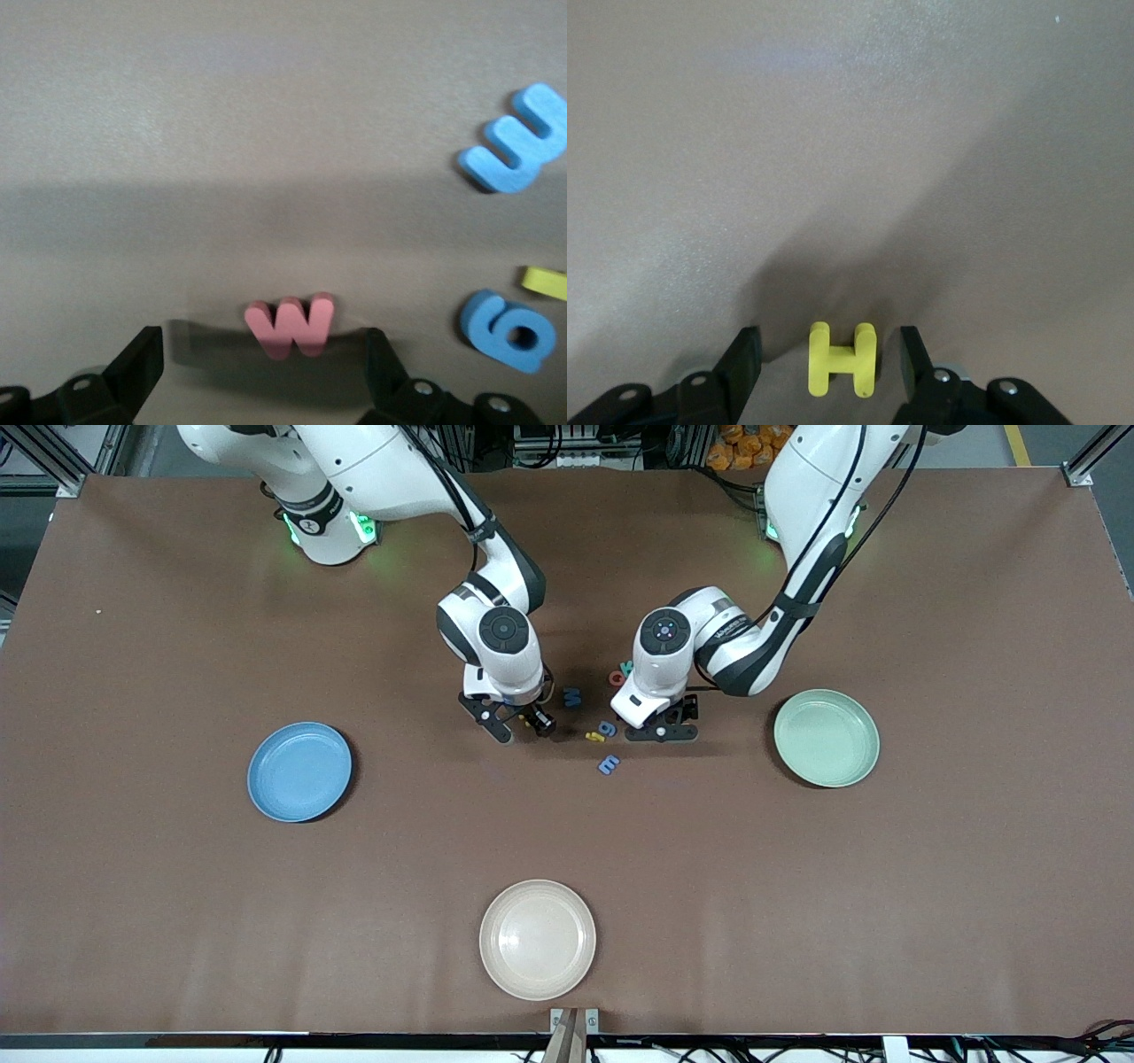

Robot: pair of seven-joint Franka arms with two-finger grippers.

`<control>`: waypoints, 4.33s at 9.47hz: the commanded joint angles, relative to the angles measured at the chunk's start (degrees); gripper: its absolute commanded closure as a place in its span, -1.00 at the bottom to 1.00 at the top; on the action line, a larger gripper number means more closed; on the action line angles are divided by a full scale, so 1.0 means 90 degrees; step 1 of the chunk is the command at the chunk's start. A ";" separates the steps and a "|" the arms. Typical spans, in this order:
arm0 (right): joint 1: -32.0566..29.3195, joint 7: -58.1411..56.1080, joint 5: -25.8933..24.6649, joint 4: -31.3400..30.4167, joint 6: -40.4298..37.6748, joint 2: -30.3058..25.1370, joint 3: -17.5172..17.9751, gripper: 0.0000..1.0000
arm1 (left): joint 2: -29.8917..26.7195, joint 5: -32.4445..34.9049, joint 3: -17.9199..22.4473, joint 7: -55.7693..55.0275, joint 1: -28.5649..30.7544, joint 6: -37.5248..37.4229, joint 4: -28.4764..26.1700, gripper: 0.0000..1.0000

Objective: Sort uppercase to blue plate, lowercase to green plate
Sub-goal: 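Close the left gripper on the W and the right gripper on the H, then carry the W with the left gripper while the right gripper carries the H, then drop the H on the blue plate while the left gripper drops the W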

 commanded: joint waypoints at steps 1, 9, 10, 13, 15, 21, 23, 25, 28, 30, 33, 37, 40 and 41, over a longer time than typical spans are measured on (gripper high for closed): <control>0.0077 0.0112 -0.0059 0.0052 -0.0053 0.0051 -0.0036 -0.17 | 0.0051 0.0096 -0.0067 0.0087 0.0148 0.0071 -0.0059 -1.00; -0.0399 -0.1126 -0.0050 0.0285 -0.1592 -0.0154 -0.0095 1.00 | 0.0032 -0.0021 -0.0087 0.0067 0.0188 0.0071 -0.0020 0.75; -0.0711 -0.1370 -0.0021 0.0276 -0.1828 -0.0309 -0.0066 1.00 | 0.0012 -0.0050 -0.0087 0.0029 0.0188 0.0071 -0.0020 1.00; -0.1297 -0.1587 0.0067 0.0530 -0.2378 -0.0320 -0.0037 1.00 | -0.0017 -0.0129 -0.0087 0.0019 0.0178 0.0062 -0.0020 1.00; -0.1678 -0.2013 0.0097 0.0772 -0.2823 -0.0350 -0.0075 1.00 | -0.0056 -0.0138 -0.0087 0.0018 0.0187 0.0052 -0.0011 1.00; -0.3154 -0.4348 -0.0107 0.1057 -0.3920 -0.0633 -0.0105 1.00 | -0.0738 -0.0334 -0.0097 0.0077 0.0578 -0.0483 0.0038 1.00; -0.3564 -0.4933 -0.0157 0.1048 -0.3950 -0.0574 -0.0105 1.00 | -0.0954 -0.0334 -0.0106 0.0126 0.0743 -0.0806 0.0038 1.00; -0.4013 -0.5317 -0.0283 0.1038 -0.3960 -0.0506 -0.0105 1.00 | -0.1130 -0.0334 -0.0097 0.0602 0.0889 -0.1254 0.0048 1.00; -0.4327 -0.5657 -0.0528 0.1038 -0.3931 -0.0341 -0.0105 0.90 | -0.1432 -0.0489 -0.0097 0.1810 0.1406 -0.1783 0.0048 1.00; -0.4474 -0.5844 -0.0528 0.1048 -0.3921 -0.0272 -0.0095 -0.95 | -0.1511 -0.0500 -0.0097 0.2612 0.1797 -0.2085 0.0106 1.00; -0.4426 -0.5845 -0.0509 0.1183 -0.4173 -0.0359 -0.0085 -1.00 | -0.1511 -0.0500 -0.0087 0.3715 0.2315 -0.2778 0.0311 1.00; -0.3988 -0.5816 -0.0411 0.2151 -0.5415 -0.0467 0.0013 -1.00 | -0.1463 -0.0500 -0.0077 0.4938 0.2901 -0.3327 0.0322 1.00; -0.3654 -0.5815 -0.0382 0.2316 -0.5599 -0.0758 0.0653 -1.00 | -0.1394 -0.0461 -0.0067 0.5175 0.3010 -0.3347 0.0283 0.94; -0.3625 -0.5748 -0.0401 0.2317 -0.5629 -0.0905 0.1218 -1.00 | -0.1385 -0.0451 -0.0058 0.5165 0.3010 -0.3347 0.0244 -0.39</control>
